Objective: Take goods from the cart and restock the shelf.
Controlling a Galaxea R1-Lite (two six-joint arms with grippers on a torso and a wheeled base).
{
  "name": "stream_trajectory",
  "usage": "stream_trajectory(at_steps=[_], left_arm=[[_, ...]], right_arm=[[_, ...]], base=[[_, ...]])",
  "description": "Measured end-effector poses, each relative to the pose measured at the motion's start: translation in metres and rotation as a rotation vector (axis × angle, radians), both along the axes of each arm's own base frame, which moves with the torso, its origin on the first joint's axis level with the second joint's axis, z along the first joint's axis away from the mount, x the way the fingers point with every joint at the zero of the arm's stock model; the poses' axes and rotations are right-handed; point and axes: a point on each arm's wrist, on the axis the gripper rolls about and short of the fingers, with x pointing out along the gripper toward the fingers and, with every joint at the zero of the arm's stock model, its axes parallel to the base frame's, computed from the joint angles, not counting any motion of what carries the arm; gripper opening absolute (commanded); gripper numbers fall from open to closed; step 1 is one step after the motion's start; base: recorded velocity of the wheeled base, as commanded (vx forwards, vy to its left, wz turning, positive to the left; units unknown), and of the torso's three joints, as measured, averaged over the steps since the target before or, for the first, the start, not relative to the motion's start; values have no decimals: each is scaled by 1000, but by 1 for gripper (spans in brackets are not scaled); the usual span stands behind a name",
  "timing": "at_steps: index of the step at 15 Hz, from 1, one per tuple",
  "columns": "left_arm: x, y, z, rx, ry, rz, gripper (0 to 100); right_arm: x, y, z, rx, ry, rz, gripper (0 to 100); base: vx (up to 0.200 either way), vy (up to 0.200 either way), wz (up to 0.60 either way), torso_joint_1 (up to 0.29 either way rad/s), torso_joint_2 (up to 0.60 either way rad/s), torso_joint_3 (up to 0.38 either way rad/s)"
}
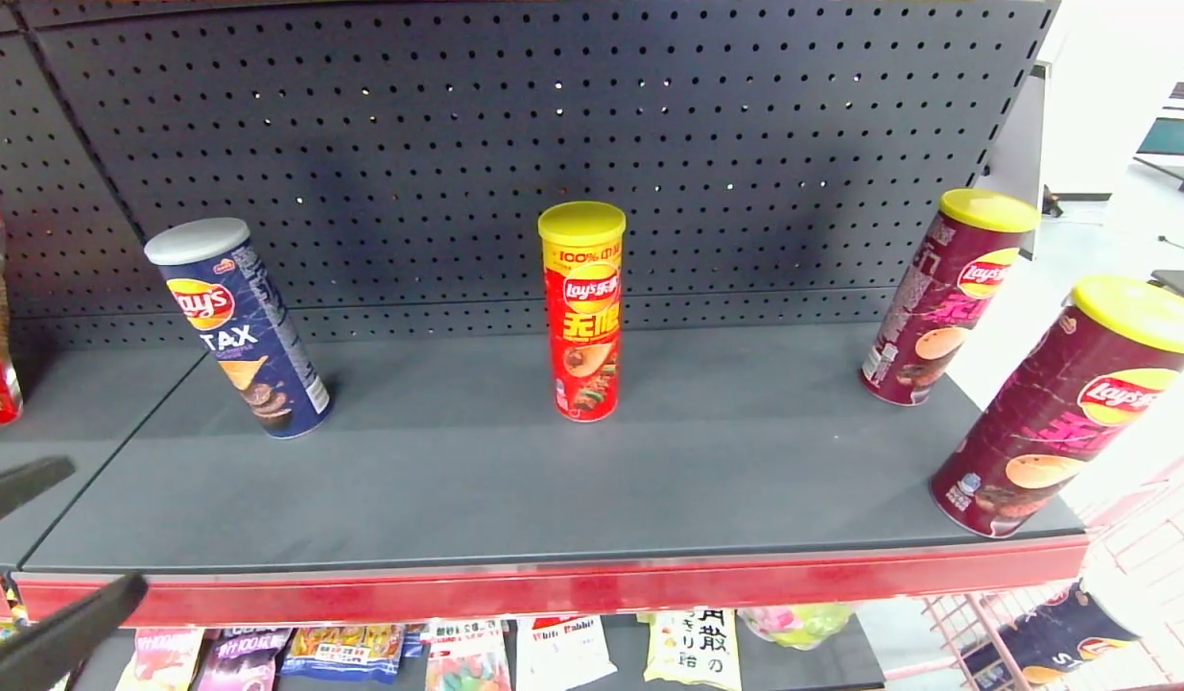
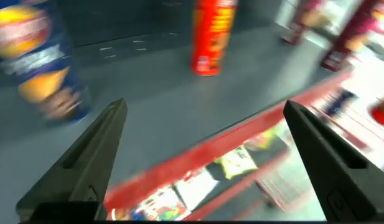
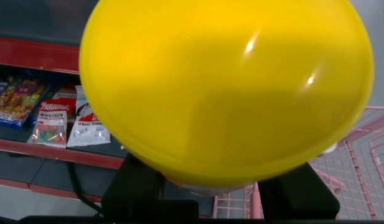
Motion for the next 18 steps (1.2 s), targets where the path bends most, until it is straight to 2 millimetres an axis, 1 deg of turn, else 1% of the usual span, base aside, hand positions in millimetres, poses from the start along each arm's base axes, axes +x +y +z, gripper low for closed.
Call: stream_trajectory(at_steps=[2,4,6,9,11,13,15,16,18], left_arm=[[50,-13,12,29,13,-114,100],[103,-34,23,46,13,-241,100],[144,-55,26,62,11,-333,100],[198,-82,21,106,-9,-410,100],[219,-96,15,115,0,-435,100],[247,-110,11,120,-5,-443,100],[271,-120,10,122,-23,-444,100],[281,-125,8,122,-29,-445,100],[294,-131,4,122,-30,-447,100]], right_arm=[[0,0,0,1,-3,3,0],[-1,0,0,6,-6,1,0],[-2,0,0,11,-11,0,0],[-3,0,1,13,-23,-1,0],[-3,0,2,14,-25,-1,0],[-3,0,2,19,-24,-1,0],[-3,0,2,24,-22,-2,0],[-3,0,2,24,-22,-3,0],[-3,0,2,24,-21,-2,0]], base=[[0,0,0,0,0,0],[0,0,0,0,0,0],[0,0,0,0,0,0],[0,0,0,0,0,0],[0,0,0,0,0,0],[0,0,0,0,0,0],[0,0,0,0,0,0],[0,0,0,0,0,0],[0,0,0,0,0,0]])
